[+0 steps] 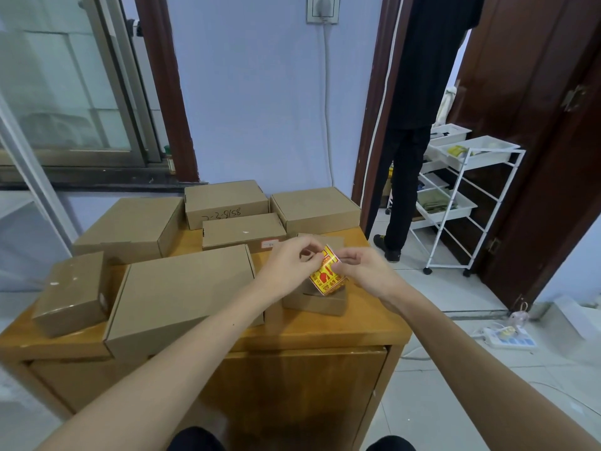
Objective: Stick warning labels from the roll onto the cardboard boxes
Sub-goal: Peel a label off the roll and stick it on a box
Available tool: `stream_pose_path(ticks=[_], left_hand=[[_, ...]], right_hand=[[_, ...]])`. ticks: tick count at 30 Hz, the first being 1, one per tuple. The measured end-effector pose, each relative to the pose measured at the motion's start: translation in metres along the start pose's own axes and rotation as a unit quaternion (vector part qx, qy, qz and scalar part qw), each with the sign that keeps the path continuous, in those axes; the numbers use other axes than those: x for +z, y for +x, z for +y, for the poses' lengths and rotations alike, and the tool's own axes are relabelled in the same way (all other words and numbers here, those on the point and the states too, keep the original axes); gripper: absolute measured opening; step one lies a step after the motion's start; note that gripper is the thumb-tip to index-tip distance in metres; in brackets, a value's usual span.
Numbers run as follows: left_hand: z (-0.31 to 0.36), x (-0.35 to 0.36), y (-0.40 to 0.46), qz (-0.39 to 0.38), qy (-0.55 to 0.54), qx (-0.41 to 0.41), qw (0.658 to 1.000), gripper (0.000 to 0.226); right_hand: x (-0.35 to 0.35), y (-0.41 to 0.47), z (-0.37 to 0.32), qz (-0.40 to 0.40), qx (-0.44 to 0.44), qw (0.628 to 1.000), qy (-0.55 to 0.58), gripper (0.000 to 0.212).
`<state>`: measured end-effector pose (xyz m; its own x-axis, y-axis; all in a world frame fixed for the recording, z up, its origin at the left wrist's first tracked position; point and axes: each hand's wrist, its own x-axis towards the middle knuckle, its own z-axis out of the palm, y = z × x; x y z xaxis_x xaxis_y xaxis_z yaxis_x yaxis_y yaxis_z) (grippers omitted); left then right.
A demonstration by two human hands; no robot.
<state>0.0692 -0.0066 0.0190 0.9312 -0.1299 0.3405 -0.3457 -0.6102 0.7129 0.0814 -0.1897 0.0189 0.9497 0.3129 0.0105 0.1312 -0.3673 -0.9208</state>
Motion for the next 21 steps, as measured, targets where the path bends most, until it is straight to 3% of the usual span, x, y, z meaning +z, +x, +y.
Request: stream_pose_path(ticks=[6, 12, 21], left_hand=[[0.002, 0.005, 0.000, 0.011, 0.050, -0.015, 0.999, 0.023], [0.001, 0.007, 0.006, 0.020, 0.039, -0.022, 0.999, 0.020], [0.001, 0.014, 0.007, 0.044, 0.063, -0.006, 0.997, 0.015]], right_hand=[[0.002, 0.004, 0.005, 0.012, -0.034, 0.998, -0.042, 0.026], [0.007, 0.015, 0.022, 0.038, -0.047, 0.982, -0.178, 0.025], [0.011, 0.017, 0.026, 0.051, -0.053, 0.983, -0.168, 0.030]])
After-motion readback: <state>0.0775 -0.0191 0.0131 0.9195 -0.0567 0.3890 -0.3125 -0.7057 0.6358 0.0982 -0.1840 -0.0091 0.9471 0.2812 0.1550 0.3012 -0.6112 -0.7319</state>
